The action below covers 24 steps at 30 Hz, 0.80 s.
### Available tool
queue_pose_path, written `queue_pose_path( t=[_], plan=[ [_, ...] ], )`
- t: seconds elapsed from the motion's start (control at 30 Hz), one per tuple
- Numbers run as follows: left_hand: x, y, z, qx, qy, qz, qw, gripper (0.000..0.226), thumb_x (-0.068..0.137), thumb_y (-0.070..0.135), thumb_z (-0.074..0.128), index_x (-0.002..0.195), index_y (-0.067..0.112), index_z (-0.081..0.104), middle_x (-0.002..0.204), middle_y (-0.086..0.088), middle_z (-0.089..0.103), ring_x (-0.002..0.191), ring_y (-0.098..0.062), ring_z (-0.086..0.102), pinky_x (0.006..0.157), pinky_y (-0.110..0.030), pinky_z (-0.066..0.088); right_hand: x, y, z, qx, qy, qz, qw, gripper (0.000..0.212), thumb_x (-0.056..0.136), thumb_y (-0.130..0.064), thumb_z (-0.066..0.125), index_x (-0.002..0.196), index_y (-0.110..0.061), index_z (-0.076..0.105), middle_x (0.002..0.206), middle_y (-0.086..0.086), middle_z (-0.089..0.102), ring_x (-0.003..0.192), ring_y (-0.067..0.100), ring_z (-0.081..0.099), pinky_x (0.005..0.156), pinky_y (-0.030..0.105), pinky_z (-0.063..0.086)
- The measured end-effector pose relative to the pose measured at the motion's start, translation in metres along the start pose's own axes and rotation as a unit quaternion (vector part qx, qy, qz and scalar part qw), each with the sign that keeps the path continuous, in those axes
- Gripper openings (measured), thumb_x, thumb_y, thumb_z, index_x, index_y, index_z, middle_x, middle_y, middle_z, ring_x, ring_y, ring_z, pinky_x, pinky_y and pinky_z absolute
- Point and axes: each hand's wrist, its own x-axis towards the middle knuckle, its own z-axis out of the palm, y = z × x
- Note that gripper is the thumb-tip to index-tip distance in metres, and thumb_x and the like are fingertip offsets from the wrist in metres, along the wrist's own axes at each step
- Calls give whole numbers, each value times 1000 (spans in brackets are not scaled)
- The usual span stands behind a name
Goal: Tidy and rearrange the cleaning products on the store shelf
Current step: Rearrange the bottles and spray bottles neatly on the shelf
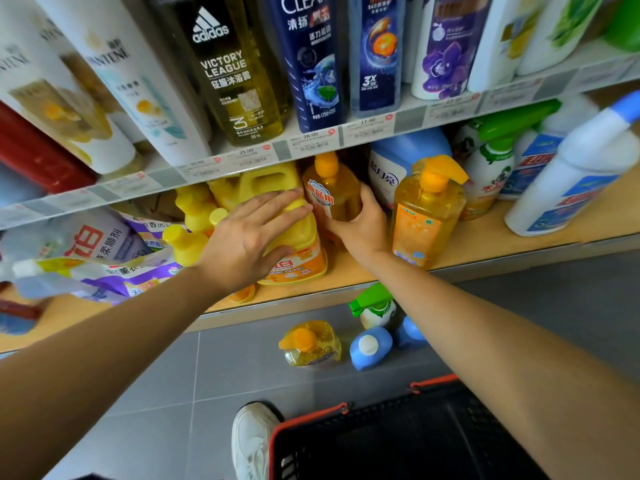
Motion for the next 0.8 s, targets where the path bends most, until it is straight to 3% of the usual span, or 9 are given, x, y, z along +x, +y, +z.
queue_pose_path(
  t=[0.17, 0.37, 0.5, 0.63, 0.8],
  plan=[
    [1, 4, -3, -15, -16, -19, 1000, 71, 83, 28, 82, 146, 17, 52, 155, -8, 45, 133, -34, 51, 105, -47, 48, -32, -7, -23, -84, -5, -39, 996, 82, 58, -53, 86, 127, -30, 48, 121, -6, 66, 111, 14, 62, 92, 36, 53],
    [5, 13, -18, -55, -33, -49, 997, 75, 80, 21, 84, 147, 14, 50, 154, -8, 47, 135, -31, 51, 104, -49, 50, -37, -34, -36, -46, -38, -50, 997, 81, 64, -25, 92, 135, -22, 52, 122, -4, 67, 113, 13, 61, 98, 35, 51],
    [9, 26, -31, -134, 17, -120, 984, 73, 84, 32, 79, 148, 14, 48, 149, -8, 53, 134, -27, 53, 102, -49, 51, -47, -45, -70, -77, -72, -59, 993, 86, 60, -23, 93, 135, -25, 52, 118, -12, 63, 109, 0, 57, 95, 21, 49],
    [24, 50, -52, -197, 68, -174, 962, 71, 89, 51, 64, 150, 21, 45, 142, -2, 57, 129, -19, 54, 106, -35, 46, -53, -71, -113, -102, -157, -92, 978, 84, 62, -24, 92, 135, -28, 50, 124, -10, 62, 117, 7, 58, 101, 37, 51],
    [50, 93, -86, -306, 50, -138, 941, 62, 91, 37, 72, 146, 18, 51, 142, 0, 54, 131, -13, 51, 108, -39, 47, -53, -118, -150, -144, -247, -110, 952, 88, 65, -23, 93, 141, -20, 47, 129, -4, 61, 119, 8, 59, 101, 40, 52]
  ],
)
